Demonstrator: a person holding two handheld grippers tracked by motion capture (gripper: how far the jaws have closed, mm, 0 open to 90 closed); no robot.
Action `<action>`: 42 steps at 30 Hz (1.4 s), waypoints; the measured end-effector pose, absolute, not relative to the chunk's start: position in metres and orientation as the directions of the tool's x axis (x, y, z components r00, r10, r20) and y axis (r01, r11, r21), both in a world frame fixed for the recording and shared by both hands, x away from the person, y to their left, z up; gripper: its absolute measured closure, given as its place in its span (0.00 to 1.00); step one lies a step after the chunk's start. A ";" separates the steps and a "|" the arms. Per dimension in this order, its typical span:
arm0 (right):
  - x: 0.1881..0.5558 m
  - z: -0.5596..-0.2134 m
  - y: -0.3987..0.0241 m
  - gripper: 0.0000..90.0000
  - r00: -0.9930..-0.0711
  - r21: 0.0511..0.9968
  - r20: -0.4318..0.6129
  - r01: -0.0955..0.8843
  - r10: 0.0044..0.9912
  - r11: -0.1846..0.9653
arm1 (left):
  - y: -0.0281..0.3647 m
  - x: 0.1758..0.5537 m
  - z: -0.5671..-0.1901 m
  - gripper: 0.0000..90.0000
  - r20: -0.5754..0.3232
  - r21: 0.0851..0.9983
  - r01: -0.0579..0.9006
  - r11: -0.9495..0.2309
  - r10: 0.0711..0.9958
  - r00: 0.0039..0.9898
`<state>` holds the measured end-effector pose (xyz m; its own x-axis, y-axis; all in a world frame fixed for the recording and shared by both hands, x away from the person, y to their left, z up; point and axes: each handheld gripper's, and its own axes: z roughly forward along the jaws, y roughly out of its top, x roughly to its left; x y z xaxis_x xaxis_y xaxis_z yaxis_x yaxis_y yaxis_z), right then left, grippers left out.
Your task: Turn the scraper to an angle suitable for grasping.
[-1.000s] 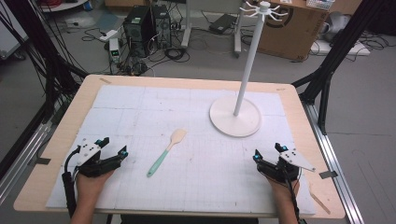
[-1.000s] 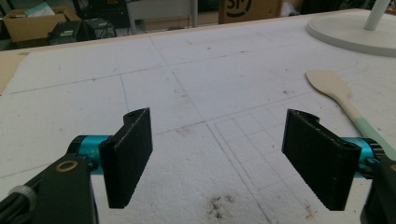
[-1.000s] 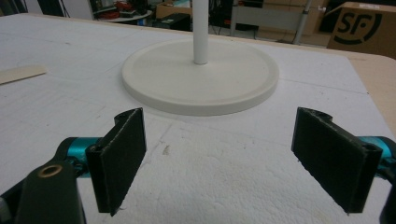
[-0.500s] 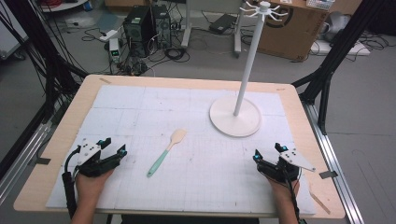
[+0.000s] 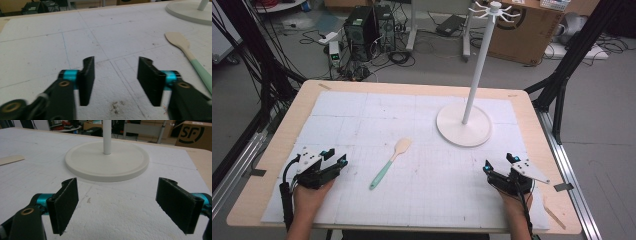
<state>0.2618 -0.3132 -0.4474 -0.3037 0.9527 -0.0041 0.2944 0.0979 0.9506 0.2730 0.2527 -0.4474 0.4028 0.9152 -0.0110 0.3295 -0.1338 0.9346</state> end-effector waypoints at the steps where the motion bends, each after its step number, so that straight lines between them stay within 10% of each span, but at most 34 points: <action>1: 0.262 -0.447 -0.313 0.20 -0.304 0.951 -0.004 0.294 0.953 0.098 | 0.252 0.273 -0.447 0.67 -0.005 0.934 0.330 -0.138 0.917 0.398; 8: 0.262 -0.447 -0.313 0.20 -0.303 0.950 -0.004 0.295 0.953 0.098 | 0.249 0.272 -0.447 1.00 0.020 0.928 0.329 -0.173 0.907 0.421; 42: 0.262 -0.448 -0.313 0.21 -0.305 0.950 -0.023 0.290 0.952 0.116 | 0.157 0.314 -0.444 1.00 -0.019 0.825 0.428 -0.368 0.740 0.672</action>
<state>0.2622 -0.3125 -0.4475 -0.3050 0.9521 -0.0229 0.2902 0.1158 0.9499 0.3136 0.1569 -0.4442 0.6720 0.7403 -0.0185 0.4284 -0.3683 0.8251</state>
